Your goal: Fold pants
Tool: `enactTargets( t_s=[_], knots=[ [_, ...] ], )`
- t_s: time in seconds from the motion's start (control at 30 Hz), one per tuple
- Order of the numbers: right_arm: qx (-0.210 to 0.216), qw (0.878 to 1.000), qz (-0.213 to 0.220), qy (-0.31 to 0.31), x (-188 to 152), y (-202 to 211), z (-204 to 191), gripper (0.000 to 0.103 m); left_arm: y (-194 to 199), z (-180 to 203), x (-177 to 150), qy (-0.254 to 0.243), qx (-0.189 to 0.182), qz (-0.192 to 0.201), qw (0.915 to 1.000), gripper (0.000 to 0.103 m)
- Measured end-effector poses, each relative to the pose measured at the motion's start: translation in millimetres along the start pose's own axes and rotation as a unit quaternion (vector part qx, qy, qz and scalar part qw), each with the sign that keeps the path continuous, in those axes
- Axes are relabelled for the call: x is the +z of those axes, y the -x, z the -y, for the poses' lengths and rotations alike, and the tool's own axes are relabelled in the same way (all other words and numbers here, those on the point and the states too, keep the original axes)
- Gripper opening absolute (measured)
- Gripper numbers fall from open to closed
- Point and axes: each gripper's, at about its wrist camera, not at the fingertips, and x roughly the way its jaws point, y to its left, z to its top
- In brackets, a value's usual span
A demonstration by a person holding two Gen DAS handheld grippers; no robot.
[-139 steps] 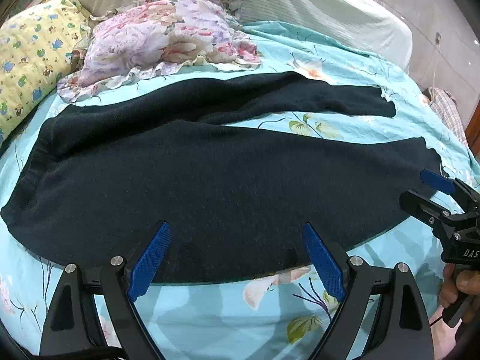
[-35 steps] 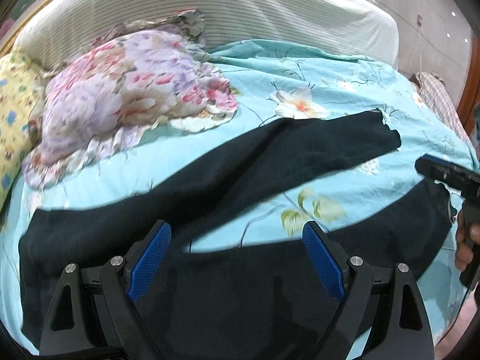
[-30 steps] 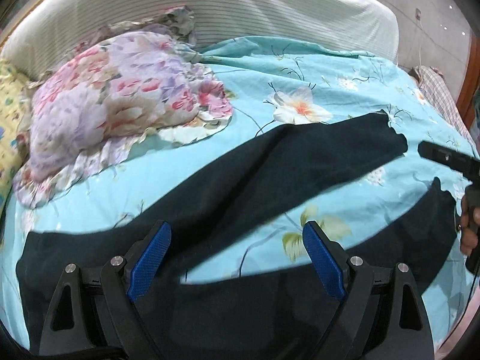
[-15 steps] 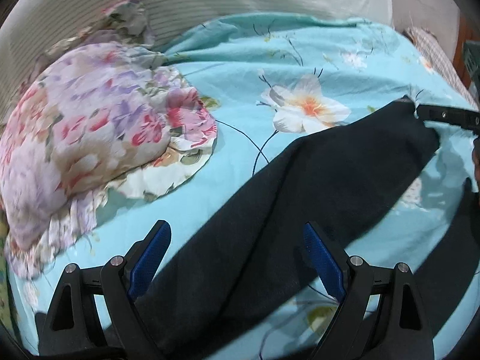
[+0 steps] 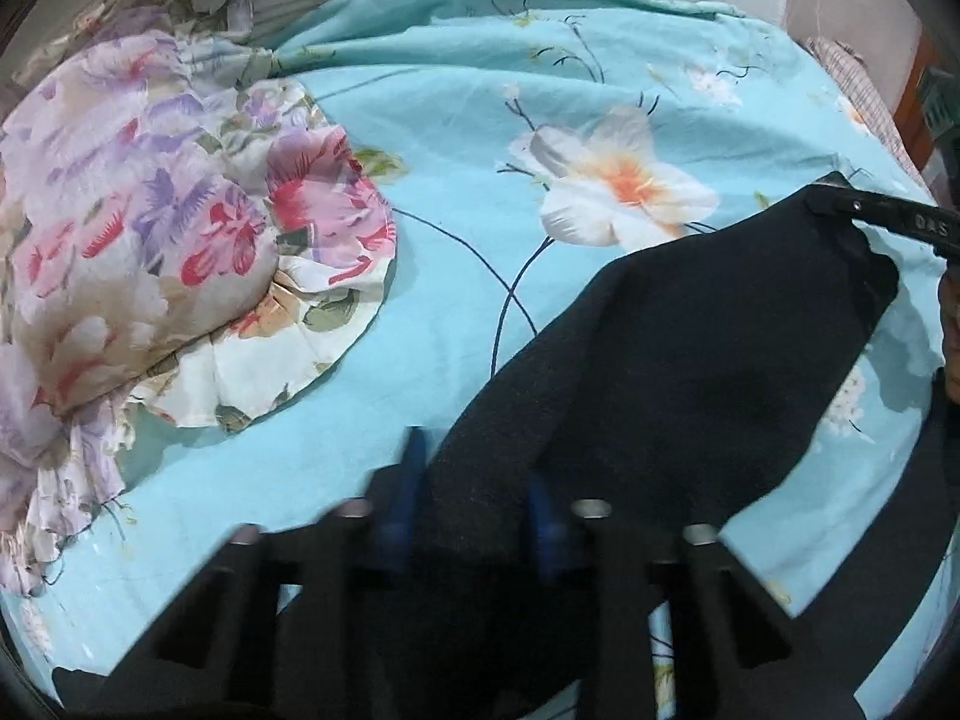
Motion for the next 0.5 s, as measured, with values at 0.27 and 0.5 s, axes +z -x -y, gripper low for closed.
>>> enactTargets(
  t_s=[0.27, 0.5],
  knots=[
    [0.030, 0.999, 0.035, -0.010, -4, 33, 6, 0.010, 55, 13, -24, -0.005, -0.035, 0.032, 0.9988, 0.010],
    [0.095, 0.993, 0.070, -0.002, -28, 80, 20, 0.010, 106, 38, -67, -0.007, -0.060, 0.057, 0.9965, 0.010]
  ],
)
